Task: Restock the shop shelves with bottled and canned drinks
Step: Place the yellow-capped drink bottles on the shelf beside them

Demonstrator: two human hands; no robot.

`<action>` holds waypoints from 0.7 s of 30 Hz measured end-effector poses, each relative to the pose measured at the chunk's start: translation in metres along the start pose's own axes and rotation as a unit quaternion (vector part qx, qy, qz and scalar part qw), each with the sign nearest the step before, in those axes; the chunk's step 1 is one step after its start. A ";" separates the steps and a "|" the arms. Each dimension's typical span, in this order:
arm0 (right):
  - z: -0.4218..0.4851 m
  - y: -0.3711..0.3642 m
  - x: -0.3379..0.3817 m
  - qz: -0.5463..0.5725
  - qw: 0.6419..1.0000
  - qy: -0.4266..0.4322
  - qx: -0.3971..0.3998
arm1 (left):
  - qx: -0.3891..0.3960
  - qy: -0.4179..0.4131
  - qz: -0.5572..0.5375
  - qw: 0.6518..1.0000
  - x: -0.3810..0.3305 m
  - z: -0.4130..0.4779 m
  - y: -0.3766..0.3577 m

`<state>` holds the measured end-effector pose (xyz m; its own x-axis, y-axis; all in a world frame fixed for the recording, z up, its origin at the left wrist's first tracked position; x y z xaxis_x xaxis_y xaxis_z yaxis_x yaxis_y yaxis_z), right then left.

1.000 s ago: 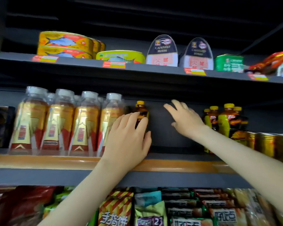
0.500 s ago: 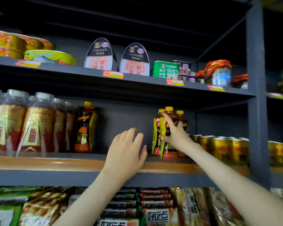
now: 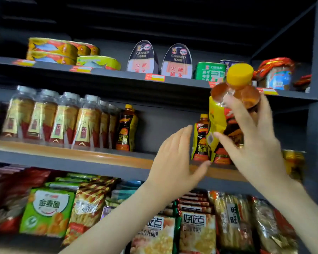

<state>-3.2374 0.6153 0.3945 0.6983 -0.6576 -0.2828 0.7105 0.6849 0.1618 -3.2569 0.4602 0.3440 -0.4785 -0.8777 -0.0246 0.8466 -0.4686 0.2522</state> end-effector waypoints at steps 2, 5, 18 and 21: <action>-0.011 0.015 0.035 0.115 0.992 -0.040 0.021 | 0.030 0.028 -0.126 0.991 -0.016 -0.017 0.018; -0.049 0.008 0.089 0.212 0.970 -0.095 0.077 | 0.096 0.139 -0.283 0.944 -0.021 -0.057 0.032; -0.236 -0.079 0.131 0.440 0.690 -0.538 0.203 | 0.453 0.346 -0.135 0.811 0.008 -0.289 0.036; -0.265 -0.090 0.148 0.523 0.572 -0.617 0.136 | 0.441 0.438 -0.242 0.745 0.008 -0.321 0.035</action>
<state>-3.2207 0.5394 0.0879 0.1646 0.2319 0.9587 -0.2826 0.9423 -0.1795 -3.1557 0.4049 0.0421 -0.0159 -0.5370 -0.8434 -0.0429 -0.8424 0.5372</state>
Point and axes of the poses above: each hand's wrist, its own z-axis towards the middle knuckle, its own y-axis out of the back of the hand, x = y × z, the point moved 4 cm from there along z, towards the middle knuckle, and after that the axes turned 5 degrees about y, right-handed, at the moved point
